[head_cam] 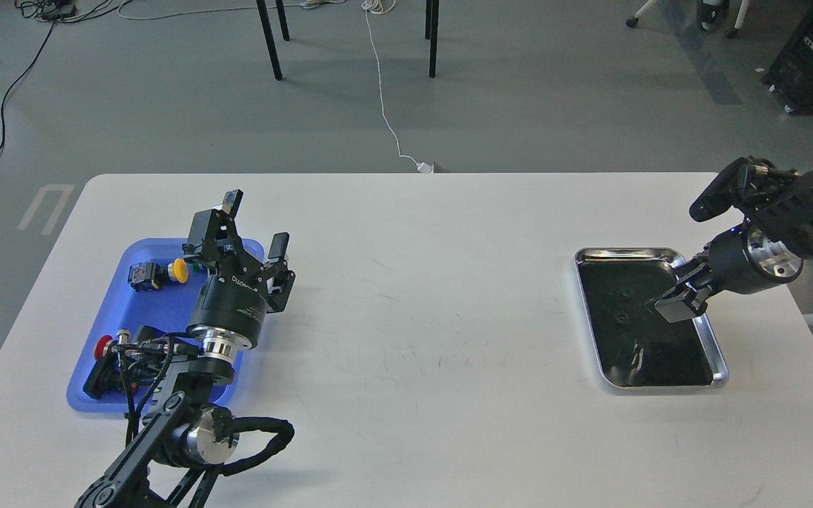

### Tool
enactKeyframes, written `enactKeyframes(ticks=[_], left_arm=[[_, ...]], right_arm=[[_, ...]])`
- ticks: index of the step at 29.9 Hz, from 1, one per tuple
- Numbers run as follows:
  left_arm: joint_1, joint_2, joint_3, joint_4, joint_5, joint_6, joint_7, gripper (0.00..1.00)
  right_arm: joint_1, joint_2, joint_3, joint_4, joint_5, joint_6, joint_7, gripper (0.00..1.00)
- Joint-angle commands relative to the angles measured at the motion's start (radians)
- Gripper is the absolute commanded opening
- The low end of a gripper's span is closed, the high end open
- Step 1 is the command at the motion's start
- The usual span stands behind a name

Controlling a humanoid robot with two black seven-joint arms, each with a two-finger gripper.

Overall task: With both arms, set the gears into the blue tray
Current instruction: 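Lower the right gripper into the metal tray and grasp a small black gear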

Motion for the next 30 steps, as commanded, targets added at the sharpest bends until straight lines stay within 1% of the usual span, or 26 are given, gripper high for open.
enactKeyframes(ticks=[1, 4, 7, 10, 13, 22, 27, 28, 29, 30], left_arm=[[0.001, 0.0, -0.002, 0.0, 0.0, 0.0, 0.0, 0.98], [0.002, 0.0, -0.004, -0.001, 0.0, 0.0, 0.0, 0.98], [0.004, 0.0, -0.004, 0.0, 0.0, 0.0, 0.0, 0.98], [0.007, 0.0, -0.004, -0.004, 0.0, 0.0, 0.0, 0.98], [0.008, 0.0, -0.001, -0.008, 0.0, 0.0, 0.0, 0.98], [0.007, 0.0, 0.002, -0.008, 0.0, -0.003, 0.0, 0.98], [0.007, 0.0, 0.002, -0.008, 0.0, -0.003, -0.002, 0.98], [0.007, 0.0, 0.002, -0.008, 0.0, -0.003, -0.002, 0.98], [0.007, 0.0, 0.002, -0.008, 0.0, -0.003, -0.002, 0.98], [0.007, 0.002, 0.002, -0.008, 0.0, -0.003, -0.002, 0.98]], right_arm=[[-0.02, 0.053, -0.015, -0.059, 0.006, 0.0, 0.0, 0.66], [-0.034, 0.087, -0.015, -0.098, 0.012, -0.021, 0.0, 0.66], [-0.054, 0.096, -0.015, -0.113, 0.013, -0.041, 0.0, 0.66], [-0.093, 0.122, -0.015, -0.148, 0.018, -0.081, 0.0, 0.66], [-0.114, 0.137, -0.014, -0.171, 0.021, -0.085, 0.0, 0.66], [-0.143, 0.148, -0.012, -0.176, 0.062, -0.087, 0.0, 0.66], [-0.145, 0.174, -0.014, -0.199, 0.062, -0.09, 0.0, 0.57], [-0.149, 0.182, -0.014, -0.21, 0.062, -0.09, 0.0, 0.53], [-0.149, 0.183, -0.014, -0.211, 0.062, -0.09, 0.0, 0.53], [-0.152, 0.2, -0.014, -0.229, 0.062, -0.091, 0.0, 0.49]])
